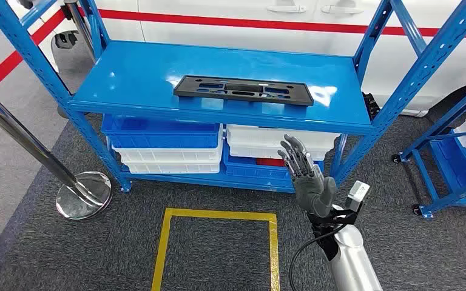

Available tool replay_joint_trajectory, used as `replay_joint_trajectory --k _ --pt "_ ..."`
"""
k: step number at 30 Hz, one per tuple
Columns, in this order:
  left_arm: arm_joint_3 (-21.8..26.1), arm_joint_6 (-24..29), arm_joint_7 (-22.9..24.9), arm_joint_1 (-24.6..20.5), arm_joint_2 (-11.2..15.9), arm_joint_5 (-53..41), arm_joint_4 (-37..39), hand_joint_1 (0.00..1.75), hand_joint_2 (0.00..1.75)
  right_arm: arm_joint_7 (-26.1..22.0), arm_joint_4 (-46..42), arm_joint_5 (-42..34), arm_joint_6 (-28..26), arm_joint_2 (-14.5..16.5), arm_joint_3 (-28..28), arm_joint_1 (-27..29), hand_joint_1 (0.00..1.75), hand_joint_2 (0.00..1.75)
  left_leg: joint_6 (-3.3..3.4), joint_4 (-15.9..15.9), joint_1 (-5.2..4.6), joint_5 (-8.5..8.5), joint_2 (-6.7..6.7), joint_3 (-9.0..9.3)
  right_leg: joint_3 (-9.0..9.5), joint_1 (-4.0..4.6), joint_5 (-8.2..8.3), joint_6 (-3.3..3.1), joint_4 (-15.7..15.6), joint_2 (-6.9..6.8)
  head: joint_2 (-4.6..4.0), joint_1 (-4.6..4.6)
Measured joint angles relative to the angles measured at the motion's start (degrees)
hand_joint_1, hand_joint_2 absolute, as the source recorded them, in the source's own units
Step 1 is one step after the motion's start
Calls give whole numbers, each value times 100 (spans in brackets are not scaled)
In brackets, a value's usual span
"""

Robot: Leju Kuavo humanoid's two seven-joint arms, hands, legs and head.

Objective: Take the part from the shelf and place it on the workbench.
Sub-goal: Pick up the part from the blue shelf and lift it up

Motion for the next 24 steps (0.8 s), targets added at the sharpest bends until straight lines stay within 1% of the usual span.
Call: replay_joint_trajectory --k 2,3,4,5,7,8,9,10,11,12,13,14,15,16,17,18,19,20,22,24 --pt "-8 -1 -9 -4 0 59 1 0 0 -57 -172 -107 71 -16 77 -32 0 0 -19 4 0 -49 -10 62 207 0 324 -14 -507 1 0 0" --pt "-15 -1 -18 -9 0 118 6 0 0 -112 -331 -210 139 -32 153 -63 0 0 -41 6 -1 -94 -19 102 372 2 528 -33 -892 7 0 0" --pt "-24 -2 -27 -22 1 172 15 0 0 -162 -482 -305 205 -47 221 -97 0 0 -70 18 -11 -140 -25 128 514 13 648 -59 -1237 15 0 -1" --pt "-35 -4 -37 -36 1 221 27 0 0 -208 -625 -392 266 -58 288 -121 0 0 -100 23 -15 -171 -29 136 596 24 678 -88 -1436 23 0 -1" --pt "-75 -9 -54 -62 2 303 50 0 0 -289 -885 -537 371 -78 384 -140 0 0 -164 22 -23 -214 -33 140 630 48 593 -152 -1522 36 0 -2" --pt "-97 -14 -67 -66 7 344 57 0 0 -336 -1043 -620 431 -90 426 -138 0 0 -193 14 -17 -238 -28 160 657 39 572 -186 -1526 39 0 -2" --pt "-117 -21 -81 -71 10 381 64 0 0 -380 -1227 -718 511 -102 468 -143 0 0 -227 70 -15 -276 -13 166 710 27 539 -226 -1548 40 0 -2" --pt "-134 -32 -96 -81 15 409 72 0 0 -413 -1409 -816 600 -109 510 -148 0 0 -260 227 -11 -339 4 118 777 12 503 -261 -1572 37 0 -2" --pt "-148 -44 -114 -93 21 430 81 0 0 -440 -1601 -923 708 -113 551 -146 0 0 -291 523 -2 -437 23 -26 852 -2 458 -288 -1591 30 0 -2" --pt "-163 -56 -127 -106 22 440 91 0 0 -451 -1752 -1015 819 -114 578 -137 0 0 -319 940 5 -552 40 -262 919 -4 405 -305 -1598 22 0 -2" --pt "-182 -66 -138 -115 25 448 101 0 0 -459 -1877 -1091 928 -114 592 -115 0 0 -340 1373 12 -653 49 -547 979 -3 354 -310 -1598 15 0 -2" --pt "-210 -73 -148 -116 28 456 113 0 0 -467 -2003 -1169 1041 -114 600 -86 0 0 -352 1711 16 -683 55 -813 1046 -3 298 -309 -1598 13 0 -2" --pt "-236 -78 -154 -113 32 463 126 0 0 -474 -2122 -1242 1150 -114 606 -64 0 0 -353 1850 17 -599 60 -992 1119 -3 241 -306 -1598 15 0 -2" --pt "-260 -80 -161 -109 37 468 139 0 0 -481 -2231 -1312 1244 -114 616 -50 0 0 -341 1745 17 -387 61 -1055 1203 -3 180 -301 -1598 21 0 -2" --pt "-277 -80 -167 -108 46 471 151 0 0 -485 -2313 -1376 1314 -114 629 -45 0 0 -317 1417 14 -72 63 -1010 1300 -4 110 -292 -1599 27 0 -2" --pt "-289 -78 -173 -107 57 472 164 0 0 -488 -2368 -1435 1365 -114 642 -41 0 0 -283 1034 3 210 68 -903 1389 -4 40 -276 -1607 32 0 -2" --pt "-303 -74 -181 -113 70 474 179 0 0 -489 -2406 -1494 1400 -115 653 -39 0 0 -244 693 -21 410 72 -792 1458 3 -24 -247 -1614 38 0 -2" --pt "-326 -72 -188 -123 81 476 192 0 0 -492 -2446 -1547 1428 -115 662 -34 0 0 -200 436 -42 476 77 -697 1495 9 -73 -215 -1623 39 0 -2" --pt "-379 -69 -199 -149 91 482 209 0 0 -498 -2537 -1629 1480 -119 674 -32 0 0 -121 271 -75 381 77 -623 1516 22 -101 -143 -1642 39 0 -2" --pt "-408 -69 -202 -153 92 484 211 0 0 -502 -2606 -1668 1500 -127 685 -35 0 0 -50 183 -64 312 76 -535 1515 17 -67 -82 -1570 35 0 -2"
